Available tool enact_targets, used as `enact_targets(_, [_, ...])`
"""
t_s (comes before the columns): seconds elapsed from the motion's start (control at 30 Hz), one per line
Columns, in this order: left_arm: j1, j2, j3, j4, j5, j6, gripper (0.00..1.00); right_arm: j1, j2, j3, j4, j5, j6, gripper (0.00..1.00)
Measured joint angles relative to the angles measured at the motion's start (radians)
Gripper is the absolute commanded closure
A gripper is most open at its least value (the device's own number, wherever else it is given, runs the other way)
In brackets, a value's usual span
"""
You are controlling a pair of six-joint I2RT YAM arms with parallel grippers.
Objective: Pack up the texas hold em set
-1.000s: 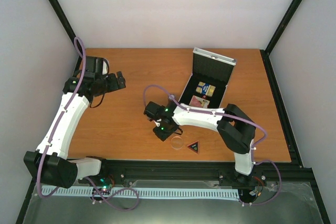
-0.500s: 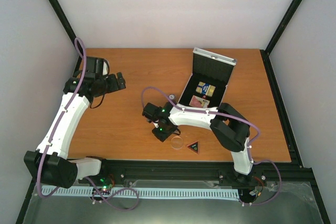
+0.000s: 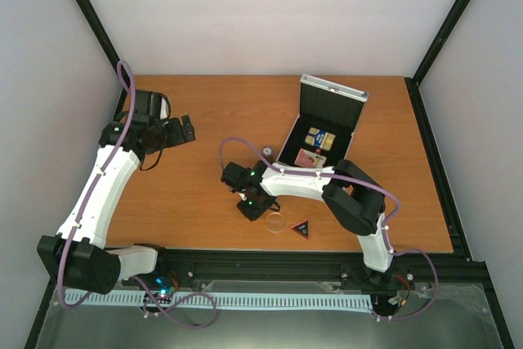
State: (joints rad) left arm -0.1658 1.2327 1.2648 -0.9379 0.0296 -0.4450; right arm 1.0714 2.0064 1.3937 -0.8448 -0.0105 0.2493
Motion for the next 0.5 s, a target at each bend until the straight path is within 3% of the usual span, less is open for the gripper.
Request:
enact_targets(0.33, [0.000, -0.027, -0.006, -0.003, 0.000, 0.000, 0.00, 0.000, -0.008, -0.001, -0.017, 0.031, 0.007, 0.79])
enact_targets(0.5, [0.000, -0.049, -0.023, -0.004, -0.004, 0.000, 0.00, -0.026, -0.106, -0.001, -0.085, 0.087, 0.028, 0.79])
